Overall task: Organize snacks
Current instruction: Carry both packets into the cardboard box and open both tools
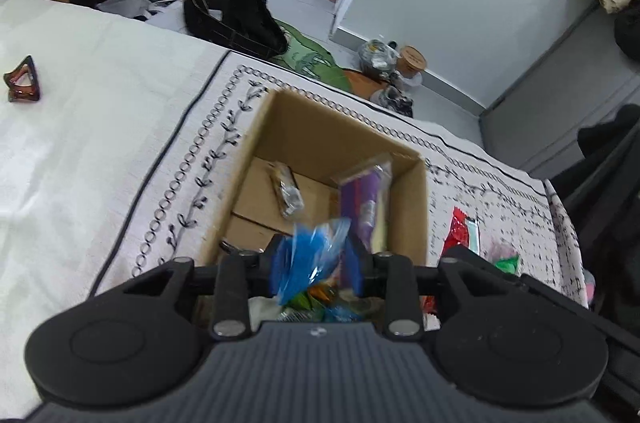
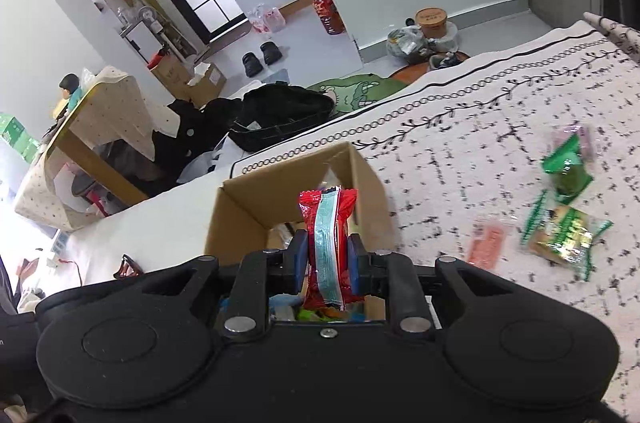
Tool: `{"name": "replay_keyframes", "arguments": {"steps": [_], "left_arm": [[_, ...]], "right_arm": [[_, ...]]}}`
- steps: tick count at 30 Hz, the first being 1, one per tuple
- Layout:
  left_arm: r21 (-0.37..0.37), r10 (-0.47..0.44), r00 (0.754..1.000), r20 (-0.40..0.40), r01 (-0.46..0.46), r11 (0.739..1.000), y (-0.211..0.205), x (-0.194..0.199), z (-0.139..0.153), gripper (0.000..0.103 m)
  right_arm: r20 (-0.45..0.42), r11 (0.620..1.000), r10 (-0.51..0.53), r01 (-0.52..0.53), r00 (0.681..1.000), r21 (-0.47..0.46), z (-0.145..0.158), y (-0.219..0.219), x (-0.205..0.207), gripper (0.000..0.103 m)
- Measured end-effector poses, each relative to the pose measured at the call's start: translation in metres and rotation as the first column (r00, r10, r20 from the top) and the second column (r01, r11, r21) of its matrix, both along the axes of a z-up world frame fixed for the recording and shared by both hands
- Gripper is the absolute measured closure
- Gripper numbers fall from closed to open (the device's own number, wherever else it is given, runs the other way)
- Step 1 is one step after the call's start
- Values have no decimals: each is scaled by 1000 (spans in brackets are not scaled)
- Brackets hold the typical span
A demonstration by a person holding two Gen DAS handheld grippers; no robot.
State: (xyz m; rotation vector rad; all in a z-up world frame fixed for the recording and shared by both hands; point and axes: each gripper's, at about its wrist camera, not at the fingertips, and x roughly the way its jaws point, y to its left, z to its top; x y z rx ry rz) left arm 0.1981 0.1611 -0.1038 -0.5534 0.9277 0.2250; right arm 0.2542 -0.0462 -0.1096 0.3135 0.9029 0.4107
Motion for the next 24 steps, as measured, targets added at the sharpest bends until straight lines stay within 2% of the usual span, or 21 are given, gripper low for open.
{"name": "replay_keyframes", "arguments": {"steps": [6, 8, 10, 14, 18, 24], "left_arm": [[0, 58, 998, 13, -58, 998, 17, -2, 9, 58], [7, 63, 998, 16, -63, 998, 20, -3, 13, 55], [19, 65, 998, 11, -65, 998, 21, -4, 15, 52], [40, 69, 998, 5, -69, 997, 18, -5, 21, 40], [58, 71, 997, -8, -70, 996, 9, -6, 24, 29], [75, 53, 998, -27, -51, 996, -10, -10, 27, 26]], "right_arm": [[-2, 999, 13, -13, 1000, 37, 2, 15, 12, 82], [-10, 997, 22, -21, 1000, 74, 3, 17, 15, 75], [-8, 995, 29, -28, 1000, 93, 5, 17, 16, 64], [2, 998, 24, -24, 1000, 51, 9, 13, 12, 59], [1, 1000, -2, 2, 1000, -8, 11, -2, 7, 41], [9, 998, -35, 35, 999, -55, 17, -29, 1, 30]]}}
